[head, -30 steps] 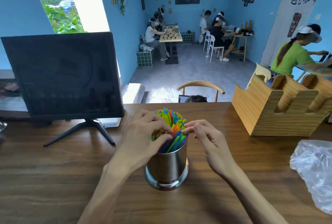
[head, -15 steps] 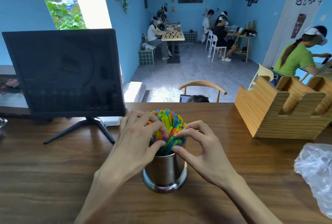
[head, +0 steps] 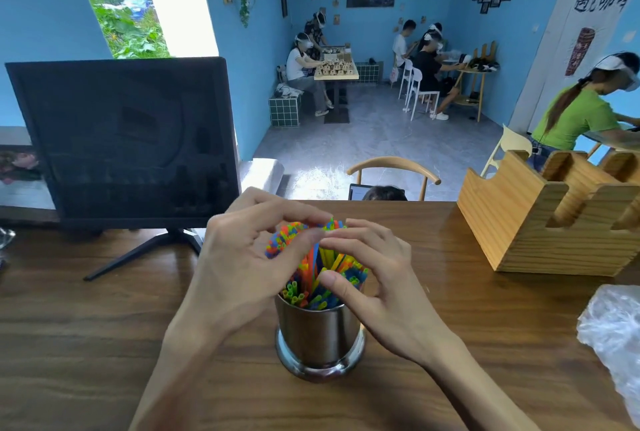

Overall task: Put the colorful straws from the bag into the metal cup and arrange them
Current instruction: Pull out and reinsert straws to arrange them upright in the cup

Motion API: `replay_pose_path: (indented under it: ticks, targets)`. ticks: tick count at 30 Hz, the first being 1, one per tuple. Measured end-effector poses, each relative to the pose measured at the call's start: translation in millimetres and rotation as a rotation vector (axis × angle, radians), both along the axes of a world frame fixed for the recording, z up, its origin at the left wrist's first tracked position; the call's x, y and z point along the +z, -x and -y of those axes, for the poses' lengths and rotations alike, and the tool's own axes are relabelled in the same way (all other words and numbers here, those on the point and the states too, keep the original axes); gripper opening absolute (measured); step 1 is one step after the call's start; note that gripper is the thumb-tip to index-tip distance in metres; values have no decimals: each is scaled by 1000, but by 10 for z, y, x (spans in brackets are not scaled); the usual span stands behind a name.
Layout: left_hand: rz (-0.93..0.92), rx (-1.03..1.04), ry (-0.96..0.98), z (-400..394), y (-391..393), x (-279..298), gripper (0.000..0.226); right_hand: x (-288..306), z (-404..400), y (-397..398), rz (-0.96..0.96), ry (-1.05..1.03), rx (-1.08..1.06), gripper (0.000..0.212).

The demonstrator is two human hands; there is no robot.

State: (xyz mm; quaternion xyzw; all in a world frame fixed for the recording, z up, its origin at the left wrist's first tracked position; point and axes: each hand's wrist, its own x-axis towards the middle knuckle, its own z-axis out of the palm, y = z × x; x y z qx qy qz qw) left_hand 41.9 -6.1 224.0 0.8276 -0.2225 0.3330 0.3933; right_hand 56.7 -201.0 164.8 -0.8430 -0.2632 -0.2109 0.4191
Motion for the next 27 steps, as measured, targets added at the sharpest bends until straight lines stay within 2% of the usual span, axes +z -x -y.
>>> replay_pose_path:
  ticks: [6,9,13,17,20,24,27]
  targets:
    - [-13,-36,127,86,-83,24,19,-3,-60,-113,-37,-129,51,16]
    - [-47,-21,75,37,-124,-53,15,-18,-15,-144,-85,-156,77,14]
    - [-188,-8,-45,-107,-169,-190,11,-88,131,-131,-90,-157,63,11]
    - [-195,17,-188,-169,-168,-275,12,-180,176,-57,-91,-111,43,21]
    - [-200,2,-183,-211,-136,-314,19,-222,169,-43,-80,-94,14,18]
    - [-191,12,-150,-261,-137,-357,14,-224,177,-64,-53,-72,-10,15]
    - [-165,25,-185,-275,-162,-376,24,-211,165,-69,-40,-71,-15,17]
